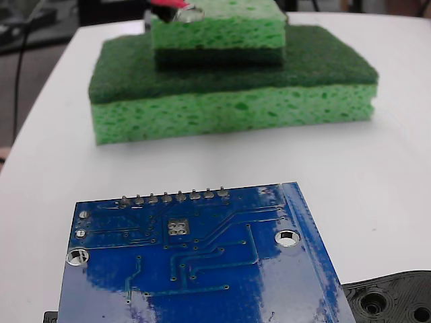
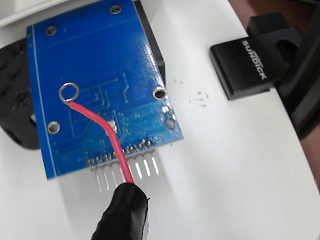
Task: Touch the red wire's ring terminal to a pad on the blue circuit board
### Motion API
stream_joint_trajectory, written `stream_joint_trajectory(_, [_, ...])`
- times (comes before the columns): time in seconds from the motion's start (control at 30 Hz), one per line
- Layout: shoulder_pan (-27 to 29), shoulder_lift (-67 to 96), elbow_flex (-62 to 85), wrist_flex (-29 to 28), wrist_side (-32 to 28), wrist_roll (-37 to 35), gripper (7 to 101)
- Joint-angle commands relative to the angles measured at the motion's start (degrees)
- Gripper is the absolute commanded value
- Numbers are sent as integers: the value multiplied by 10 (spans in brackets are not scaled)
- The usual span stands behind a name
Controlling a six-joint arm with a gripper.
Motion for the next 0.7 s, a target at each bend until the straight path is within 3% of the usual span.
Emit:
stream_joint_trajectory(0.03, [0, -16, -11, -15, 4, 3, 1003])
stream_joint_trajectory(0.2, [-3, -39, -5, -48, 10, 14, 1003])
stream_joint_trajectory(0.7, [-32, -90, -18, -52, 52, 49, 1003])
